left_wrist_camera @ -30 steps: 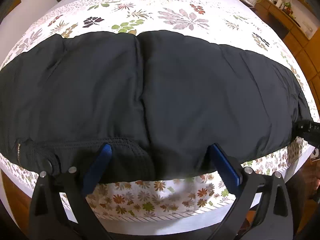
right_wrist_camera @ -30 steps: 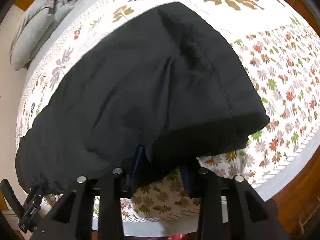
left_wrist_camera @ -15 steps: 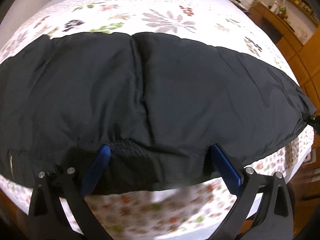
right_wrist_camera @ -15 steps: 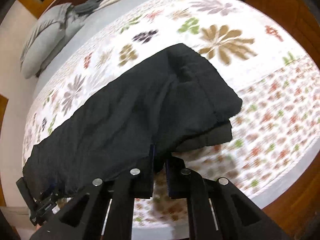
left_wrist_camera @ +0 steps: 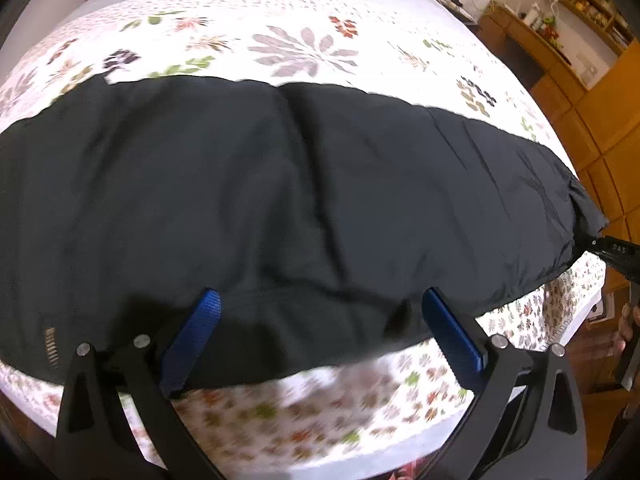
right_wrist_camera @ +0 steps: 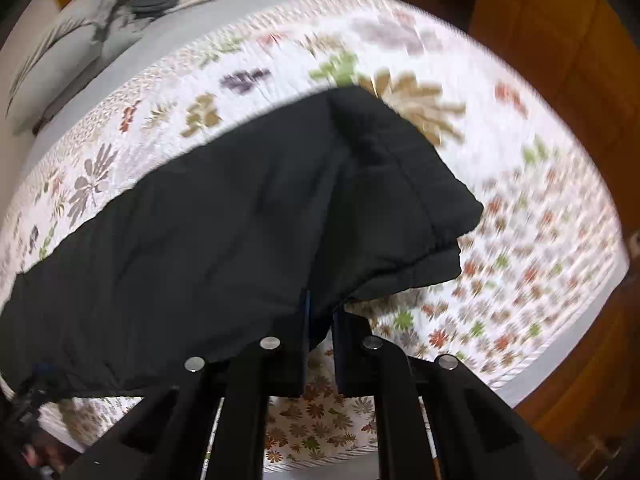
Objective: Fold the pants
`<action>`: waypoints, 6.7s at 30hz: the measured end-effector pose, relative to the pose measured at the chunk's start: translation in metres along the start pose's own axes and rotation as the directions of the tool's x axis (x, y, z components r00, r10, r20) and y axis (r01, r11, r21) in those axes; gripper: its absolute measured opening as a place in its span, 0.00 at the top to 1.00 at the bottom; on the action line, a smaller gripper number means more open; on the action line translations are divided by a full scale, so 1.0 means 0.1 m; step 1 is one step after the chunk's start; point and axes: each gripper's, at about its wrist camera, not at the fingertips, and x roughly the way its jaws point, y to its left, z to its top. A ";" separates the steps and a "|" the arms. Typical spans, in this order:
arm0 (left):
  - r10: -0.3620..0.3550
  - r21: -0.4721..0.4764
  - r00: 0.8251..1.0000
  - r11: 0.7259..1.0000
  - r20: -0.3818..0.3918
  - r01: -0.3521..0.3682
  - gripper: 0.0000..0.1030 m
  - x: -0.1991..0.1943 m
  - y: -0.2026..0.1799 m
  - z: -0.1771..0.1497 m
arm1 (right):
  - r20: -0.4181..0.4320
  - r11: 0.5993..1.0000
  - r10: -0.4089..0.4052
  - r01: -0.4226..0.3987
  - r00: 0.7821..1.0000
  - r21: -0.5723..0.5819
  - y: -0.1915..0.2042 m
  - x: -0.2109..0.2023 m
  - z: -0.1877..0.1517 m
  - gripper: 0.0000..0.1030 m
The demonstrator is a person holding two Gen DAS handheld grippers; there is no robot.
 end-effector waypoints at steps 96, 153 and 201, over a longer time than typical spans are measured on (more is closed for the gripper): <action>-0.015 -0.029 1.000 0.999 0.002 0.015 0.03 -0.51 0.33 0.02 | 0.135 0.980 -0.104 0.077 0.985 0.185 -0.66 -0.28 -0.23 0.42; 0.018 -0.072 0.999 0.997 -0.028 -0.020 0.03 -0.42 0.62 0.01 | 0.064 0.952 0.164 -0.175 0.984 0.252 -0.32 0.22 0.04 0.50; 0.080 -0.037 0.994 0.996 -0.071 -0.083 0.03 -0.39 0.54 -0.03 | 0.178 0.793 0.274 -0.327 0.945 0.514 -1.11 0.67 -0.12 0.48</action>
